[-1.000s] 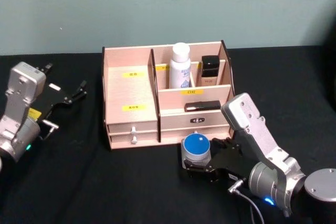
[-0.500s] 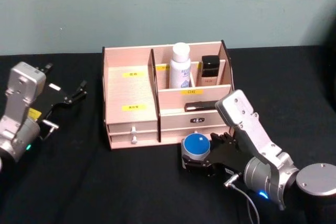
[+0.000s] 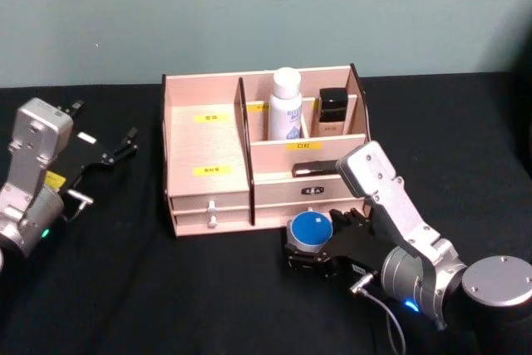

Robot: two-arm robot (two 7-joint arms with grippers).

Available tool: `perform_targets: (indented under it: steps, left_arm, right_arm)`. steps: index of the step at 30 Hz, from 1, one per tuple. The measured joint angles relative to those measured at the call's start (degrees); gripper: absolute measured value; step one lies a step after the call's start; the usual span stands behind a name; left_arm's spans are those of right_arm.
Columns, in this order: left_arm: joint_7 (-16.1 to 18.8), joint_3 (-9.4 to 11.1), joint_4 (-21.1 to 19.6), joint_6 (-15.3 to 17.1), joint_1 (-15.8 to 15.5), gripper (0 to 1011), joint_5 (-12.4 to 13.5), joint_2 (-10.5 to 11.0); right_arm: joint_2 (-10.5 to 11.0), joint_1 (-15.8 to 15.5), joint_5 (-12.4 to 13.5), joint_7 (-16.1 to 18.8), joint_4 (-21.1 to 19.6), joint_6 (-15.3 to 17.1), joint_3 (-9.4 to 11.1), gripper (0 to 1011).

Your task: Pick up the facial cleanser and watermelon frost from the table and place them into the tiered storage box.

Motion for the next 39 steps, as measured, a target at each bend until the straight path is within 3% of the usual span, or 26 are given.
perform_targets:
  steps: [15, 26, 39]
  left_arm:
    - [0.0, 0.0, 0.0, 0.0, 0.0, 1001, 0.0, 0.0]
    - [0.0, 0.0, 0.0, 0.0, 0.0, 1001, 0.0, 0.0]
    - [0.0, 0.0, 0.0, 0.0, 0.0, 1001, 0.0, 0.0]
  right_arm:
    - [-0.4, 0.2, -0.9, 0.5, 0.5, 0.1, 0.0, 1000]
    - [-0.4, 0.1, -0.7, 0.5, 0.4, 0.1, 0.0, 739]
    - [-0.3, 0.1, -0.7, 0.4, 0.3, 0.1, 0.0, 724]
